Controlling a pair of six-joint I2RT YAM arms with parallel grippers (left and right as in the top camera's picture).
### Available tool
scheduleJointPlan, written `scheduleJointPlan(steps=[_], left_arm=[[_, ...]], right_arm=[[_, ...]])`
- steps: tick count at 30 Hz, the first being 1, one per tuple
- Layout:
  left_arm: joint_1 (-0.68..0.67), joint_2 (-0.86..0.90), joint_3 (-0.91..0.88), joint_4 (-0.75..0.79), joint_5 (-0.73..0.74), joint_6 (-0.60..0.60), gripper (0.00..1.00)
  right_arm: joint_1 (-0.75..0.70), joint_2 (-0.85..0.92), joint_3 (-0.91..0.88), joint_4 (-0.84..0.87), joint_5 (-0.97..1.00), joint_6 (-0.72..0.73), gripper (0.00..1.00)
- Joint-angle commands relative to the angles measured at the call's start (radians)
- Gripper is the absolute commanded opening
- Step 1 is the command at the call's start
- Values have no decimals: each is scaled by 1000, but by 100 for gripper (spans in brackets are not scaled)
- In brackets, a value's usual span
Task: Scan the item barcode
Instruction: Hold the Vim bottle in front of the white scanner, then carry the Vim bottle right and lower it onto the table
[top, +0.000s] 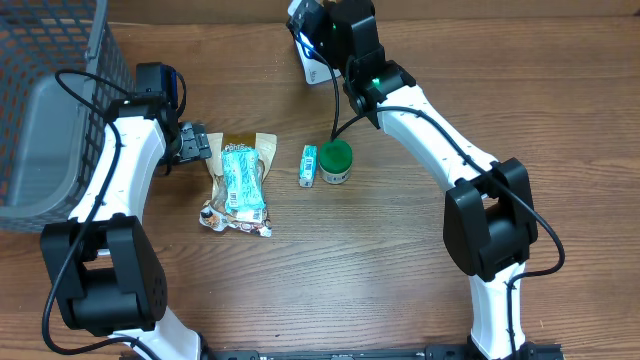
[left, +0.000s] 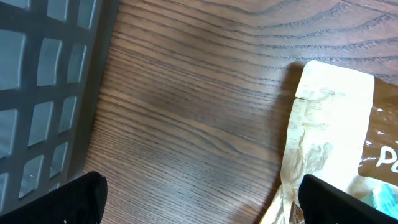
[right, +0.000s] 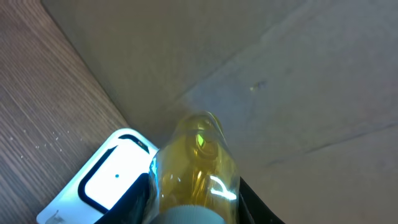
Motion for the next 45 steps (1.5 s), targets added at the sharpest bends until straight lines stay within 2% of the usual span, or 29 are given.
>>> scheduleJointPlan(steps=[1,12,24,27,29,32,35,38,45], left_arm=[[-4,-1,5,2,-13,4,100],[-4,-1,5,2,-13,4,100],[-4,-1,5,2,-13,4,99],[-4,-1,5,2,-13,4,100],[-4,-1,5,2,-13,4,100],[-4,-1,5,2,-13,4,100],[-4,-1,5,2,-13,4,100],[-4,-1,5,2,-13,4,99],[-4,-1,5,2,-13,4,100]], right_arm=[[-4,-5,19,21,-8,-21,22],[0,76,19,78,-7,-228,21],[2,93,19,103,-7,-234,18],[7,93,19,119,-6,-234,19],[13,91,19,128,-6,-228,24],[18,80,19,163,3,-98,34],[18,16,19,151,30,107,34],[6,-67,19,103,31,253,33],[-61,-283,19,-193,30,587,29]])
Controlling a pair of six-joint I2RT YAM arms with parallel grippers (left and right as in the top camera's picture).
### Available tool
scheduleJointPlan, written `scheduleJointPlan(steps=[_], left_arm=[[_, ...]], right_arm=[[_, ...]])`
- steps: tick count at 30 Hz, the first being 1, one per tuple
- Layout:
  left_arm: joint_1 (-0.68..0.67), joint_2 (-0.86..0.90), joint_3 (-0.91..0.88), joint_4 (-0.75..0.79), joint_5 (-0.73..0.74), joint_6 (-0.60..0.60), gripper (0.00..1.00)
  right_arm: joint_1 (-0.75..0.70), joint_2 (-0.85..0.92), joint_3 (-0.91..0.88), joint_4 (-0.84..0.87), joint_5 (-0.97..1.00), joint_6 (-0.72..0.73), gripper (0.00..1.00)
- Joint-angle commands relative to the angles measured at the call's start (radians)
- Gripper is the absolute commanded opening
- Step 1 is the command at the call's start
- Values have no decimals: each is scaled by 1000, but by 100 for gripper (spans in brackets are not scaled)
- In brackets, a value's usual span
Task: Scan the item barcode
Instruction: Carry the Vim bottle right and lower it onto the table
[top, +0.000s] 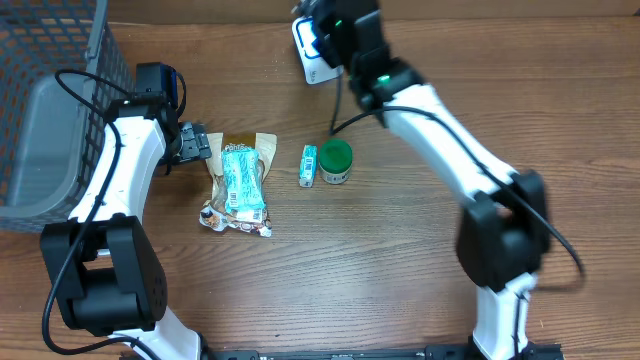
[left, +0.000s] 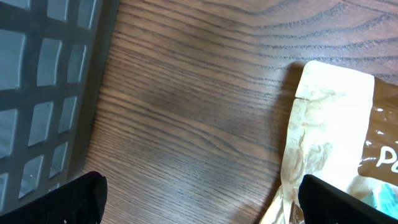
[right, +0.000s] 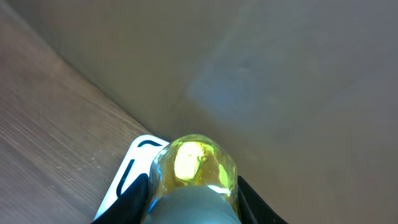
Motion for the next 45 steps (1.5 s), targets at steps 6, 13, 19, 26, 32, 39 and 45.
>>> scheduleJointPlan(steps=[6,13,19,26,32,39,45], left_arm=[[-4,-1,5,2,-14,4,100],[-4,-1,5,2,-14,4,100],[-4,-1,5,2,-14,4,100],[-4,-1,5,2,-14,4,100],[-4,-1,5,2,-14,4,100],[-4,-1,5,2,-14,4,99],[-4,-1,5,2,-14,4,100]], right_arm=[[-174,-303,22,-479,9,528,22],[-345,-291,16,-893,6,619,22],[-454,-286,-48,-999,-76,636,22],[-539,-286,-189,-941,-126,658,27],[-543,-286,-254,-908,-129,658,32],[-543,-284,-277,-879,-128,657,35],[-543,-284,-277,-879,-72,657,36]])
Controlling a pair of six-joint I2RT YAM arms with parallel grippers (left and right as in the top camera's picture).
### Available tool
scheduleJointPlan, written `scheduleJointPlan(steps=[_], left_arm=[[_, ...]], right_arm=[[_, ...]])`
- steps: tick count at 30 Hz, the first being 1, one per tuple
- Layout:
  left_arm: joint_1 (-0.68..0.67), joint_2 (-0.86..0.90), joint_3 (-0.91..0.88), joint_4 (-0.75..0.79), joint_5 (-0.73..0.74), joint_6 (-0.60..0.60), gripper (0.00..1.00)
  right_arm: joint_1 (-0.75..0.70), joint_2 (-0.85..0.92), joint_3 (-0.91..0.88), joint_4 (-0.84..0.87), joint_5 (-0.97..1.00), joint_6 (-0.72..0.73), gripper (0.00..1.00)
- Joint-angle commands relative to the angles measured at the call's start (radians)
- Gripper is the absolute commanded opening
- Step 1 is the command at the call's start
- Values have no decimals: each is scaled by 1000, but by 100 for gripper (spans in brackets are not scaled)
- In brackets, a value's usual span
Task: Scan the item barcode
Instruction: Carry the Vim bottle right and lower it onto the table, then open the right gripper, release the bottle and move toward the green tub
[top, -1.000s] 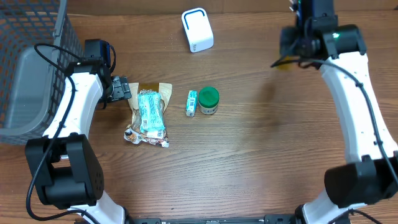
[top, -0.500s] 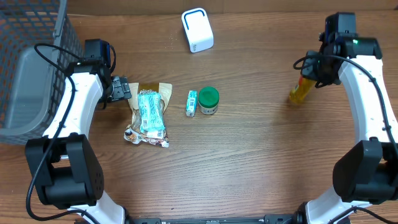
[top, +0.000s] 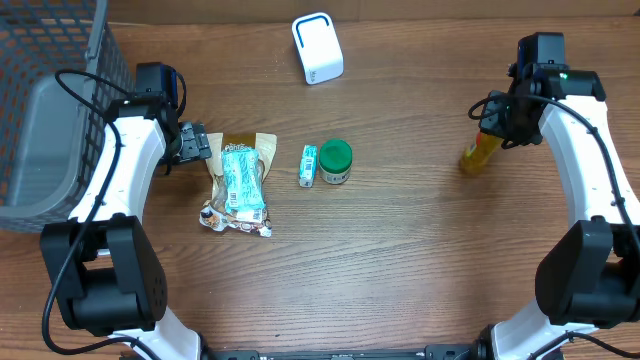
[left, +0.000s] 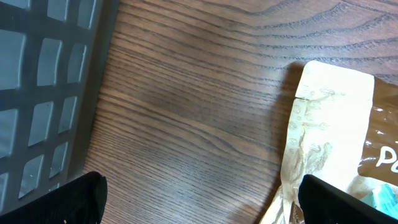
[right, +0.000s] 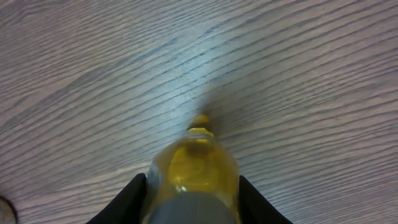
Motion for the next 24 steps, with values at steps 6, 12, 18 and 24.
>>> scheduleJointPlan(steps=[6,12,18,24], left_arm=[[-4,-1,5,2,-13,4,100],[-4,-1,5,2,-13,4,100],[-4,-1,5,2,-13,4,99],[-4,-1,5,2,-13,4,100]], right_arm=[[0,-16,0,-1,33,4,40],[0,-16,0,-11,33,4,41],[0,-16,0,-12,33,4,51],[1,-16,0,-27,33,4,68]])
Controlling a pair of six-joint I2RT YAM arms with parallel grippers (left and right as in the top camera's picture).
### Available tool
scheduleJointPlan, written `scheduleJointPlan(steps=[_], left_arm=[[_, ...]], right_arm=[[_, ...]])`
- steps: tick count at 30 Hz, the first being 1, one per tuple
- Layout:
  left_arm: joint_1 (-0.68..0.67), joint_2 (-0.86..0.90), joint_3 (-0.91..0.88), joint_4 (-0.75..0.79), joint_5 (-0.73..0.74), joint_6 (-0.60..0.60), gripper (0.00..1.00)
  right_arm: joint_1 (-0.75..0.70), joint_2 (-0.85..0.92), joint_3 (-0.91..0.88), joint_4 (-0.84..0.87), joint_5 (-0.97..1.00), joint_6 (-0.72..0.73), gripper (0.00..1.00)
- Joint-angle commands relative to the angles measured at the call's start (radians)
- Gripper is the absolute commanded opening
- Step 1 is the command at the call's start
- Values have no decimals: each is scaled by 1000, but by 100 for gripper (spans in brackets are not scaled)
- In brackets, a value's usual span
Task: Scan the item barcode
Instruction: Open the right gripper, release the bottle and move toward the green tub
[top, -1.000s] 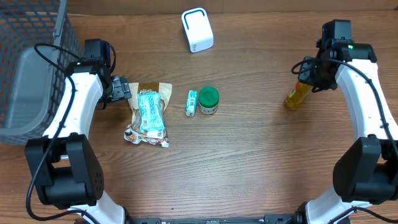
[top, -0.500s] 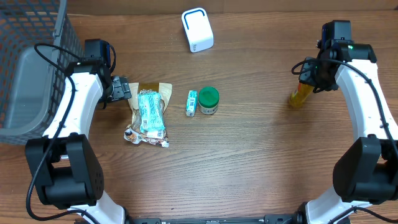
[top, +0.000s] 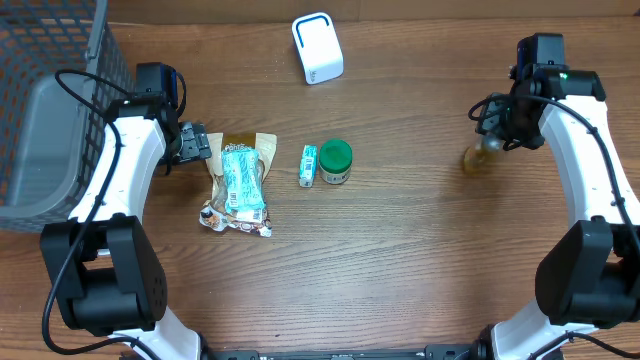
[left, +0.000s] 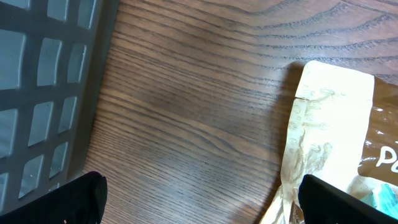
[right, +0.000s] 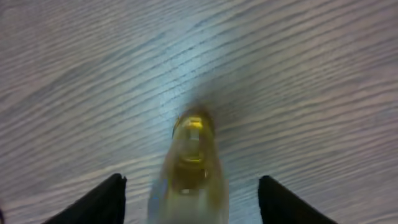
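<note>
The yellow bottle rests on the table at the right. In the right wrist view the bottle is blurred between the spread fingers, touching neither. My right gripper is open just above it. The white scanner with a blue rim sits at the back centre, far from the bottle. My left gripper is open low over bare wood, its right finger at the edge of the tan snack pouch.
The snack pouch lies left of centre, with a small teal box and a green-lidded jar beside it. A grey mesh basket fills the far left, close to my left arm.
My right gripper has opened and let go of the yellow bottle, which now rests on the table at the right. The left arm has not moved.
My right gripper held the yellow bottle close over the white scanner at the back centre, and still did at the following moment. Then it held the bottle low over the table at the far right. Now the bottle is released there. The left arm stayed still throughout.
</note>
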Motion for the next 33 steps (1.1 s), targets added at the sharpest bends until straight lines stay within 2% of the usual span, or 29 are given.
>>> scheduleJointPlan(steps=[1,8,15,22,30,33], left_arm=[[-4,-1,5,2,-13,4,100],[-4,-1,5,2,-13,4,99],[-4,-1,5,2,-13,4,99],[-4,-1,5,2,-13,4,100],[-4,-1,5,2,-13,4,100],[-4,-1,5,2,-13,4,100]], right_arm=[[1,-15,0,-4,11,2,69],[0,-15,0,36,11,2,73],[1,-15,0,176,9,-6,75],[12,-15,0,291,-179,-9,76],[138,-13,0,306,-225,-9,78],[214,-11,0,299,-224,1,88]])
